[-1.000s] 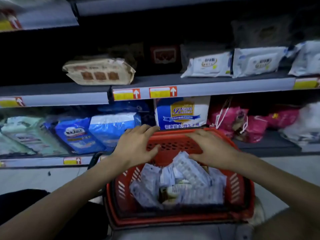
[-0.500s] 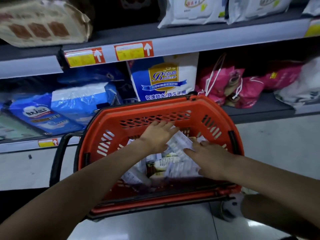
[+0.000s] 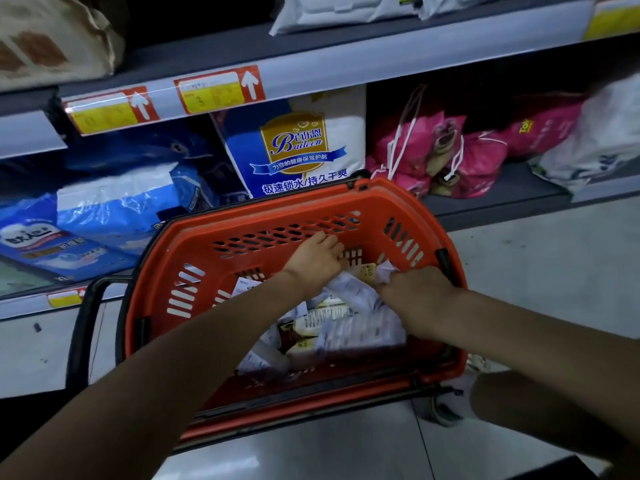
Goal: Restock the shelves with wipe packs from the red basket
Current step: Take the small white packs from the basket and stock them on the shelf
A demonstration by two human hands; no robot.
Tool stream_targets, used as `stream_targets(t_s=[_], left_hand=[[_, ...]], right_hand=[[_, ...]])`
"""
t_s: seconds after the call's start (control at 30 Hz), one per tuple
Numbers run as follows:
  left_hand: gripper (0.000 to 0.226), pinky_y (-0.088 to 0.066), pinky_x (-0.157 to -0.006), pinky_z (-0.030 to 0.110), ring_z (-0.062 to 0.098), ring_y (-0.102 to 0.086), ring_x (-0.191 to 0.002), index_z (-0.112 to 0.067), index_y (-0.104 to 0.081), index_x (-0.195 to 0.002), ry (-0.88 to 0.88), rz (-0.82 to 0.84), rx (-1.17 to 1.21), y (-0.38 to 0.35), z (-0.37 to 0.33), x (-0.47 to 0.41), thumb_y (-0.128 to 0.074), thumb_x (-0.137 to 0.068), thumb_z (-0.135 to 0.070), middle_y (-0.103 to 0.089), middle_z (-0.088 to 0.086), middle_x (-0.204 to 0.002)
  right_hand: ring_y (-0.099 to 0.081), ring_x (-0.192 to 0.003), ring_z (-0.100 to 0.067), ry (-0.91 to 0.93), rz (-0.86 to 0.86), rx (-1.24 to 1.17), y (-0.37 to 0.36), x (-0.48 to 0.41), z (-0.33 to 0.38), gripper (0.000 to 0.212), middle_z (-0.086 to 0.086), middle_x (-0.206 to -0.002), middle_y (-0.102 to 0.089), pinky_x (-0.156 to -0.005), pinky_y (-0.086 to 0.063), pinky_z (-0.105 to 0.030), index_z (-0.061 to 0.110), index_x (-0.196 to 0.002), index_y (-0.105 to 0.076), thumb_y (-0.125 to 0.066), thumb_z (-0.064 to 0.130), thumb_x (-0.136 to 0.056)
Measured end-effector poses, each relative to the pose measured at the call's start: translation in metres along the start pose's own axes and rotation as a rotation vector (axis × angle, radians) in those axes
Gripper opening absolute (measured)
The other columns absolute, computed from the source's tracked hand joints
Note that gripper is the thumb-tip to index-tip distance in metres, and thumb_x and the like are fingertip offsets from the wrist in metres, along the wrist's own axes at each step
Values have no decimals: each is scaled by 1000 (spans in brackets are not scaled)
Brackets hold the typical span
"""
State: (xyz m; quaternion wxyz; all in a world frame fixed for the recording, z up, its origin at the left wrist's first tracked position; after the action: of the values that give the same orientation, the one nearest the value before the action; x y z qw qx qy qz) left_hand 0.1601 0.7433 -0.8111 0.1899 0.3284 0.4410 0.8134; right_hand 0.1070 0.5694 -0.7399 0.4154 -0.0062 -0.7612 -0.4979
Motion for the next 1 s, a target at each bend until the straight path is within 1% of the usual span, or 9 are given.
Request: stream_targets(t_s=[0.13, 0.27, 0.33, 0.43, 0.57, 0.7, 0.77, 0.9, 1.0], left_hand=[[47, -35, -88, 43, 31, -52, -103, -18, -68, -119, -20, -273, -2, -5, 17, 48, -82, -74, -14, -61, 8, -115], [31, -38, -80, 46, 33, -54, -98, -12, -65, -117, 36, -520, -21, -4, 52, 112, -65, -87, -6, -60, 12, -107], [28, -37, -81, 45, 33, -56, -103, -10, -70, -119, 61, -619, 17, 0, 69, 145, -54, -96, -11, -65, 14, -109], [29, -40, -88, 47, 32, -56, -113, -8, -70, -124, 107, -694, 59, 9, 87, 192, -63, -97, -16, -69, 17, -117], [28, -40, -95, 49, 31, -58, -120, -11, -65, -128, 224, -763, 136, 17, 95, 235, -60, -102, -21, -71, 17, -124], [25, -46, -103, 50, 33, -66, -122, -6, -74, -124, 239, -776, 43, 28, 98, 234, -67, -102, -16, -70, 19, -130], [26, -46, -106, 50, 35, -65, -124, -3, -74, -123, 249, -775, 67, 28, 102, 233, -68, -102, -16, -69, 20, -132], [31, -50, -99, 48, 40, -64, -123, 0, -73, -123, 298, -739, 172, 28, 108, 238, -56, -108, -22, -67, 23, -131], [31, -49, -94, 44, 36, -64, -122, -4, -72, -125, 309, -734, 179, 36, 110, 232, -57, -107, -24, -67, 19, -132]], right_hand=[[-61, -120, -25, -94, 16, -24, 23, 3, -4, 39, -2, -133, -60, -82, -43, -33, 22, -136, -55, -57, 17, -98], [-62, -118, -26, -106, -80, -88, 48, 9, -2, 37, -4, -129, -61, -76, -40, -34, 21, -132, -53, -60, 15, -97], [-63, -113, -27, -85, -133, -139, 54, 10, 4, 41, -3, -124, -62, -74, -42, -35, 22, -134, -50, -63, 17, -96], [-65, -106, -28, -22, -229, -269, 62, 9, 14, 49, -3, -118, -62, -72, -48, -35, 23, -139, -47, -64, 17, -94], [-64, -111, -25, 101, -256, -579, 67, 9, 31, 68, -2, -128, -64, -88, -56, -45, 34, -150, -41, -62, 6, -93], [-60, -119, -17, 195, -300, -804, 70, 13, 46, 68, 2, -142, -56, -96, -52, -40, 39, -154, -36, -63, 10, -98], [-55, -127, -19, 232, -385, -720, 73, 15, 52, 86, 6, -152, -45, -99, -51, -40, 44, -159, -19, -67, 12, -95], [-55, -123, -27, 300, -542, -367, 72, 15, 66, 121, 2, -158, -20, -76, -57, -40, 48, -156, 19, -77, 24, -87], [-46, -139, -32, 280, -747, -330, 75, 17, 78, 124, -10, -163, -24, -84, -59, -40, 32, -164, -1, -84, 50, -73]])
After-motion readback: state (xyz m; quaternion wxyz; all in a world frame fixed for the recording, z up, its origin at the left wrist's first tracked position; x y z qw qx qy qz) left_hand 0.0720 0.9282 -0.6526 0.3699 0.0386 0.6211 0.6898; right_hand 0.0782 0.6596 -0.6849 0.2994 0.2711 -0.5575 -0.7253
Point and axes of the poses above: each hand's wrist, its own x-axis away from the middle knuckle, its own y-axis out of the back of the hand, z = x × y, the point moved 2 cm from there along -x, towards the middle knuckle
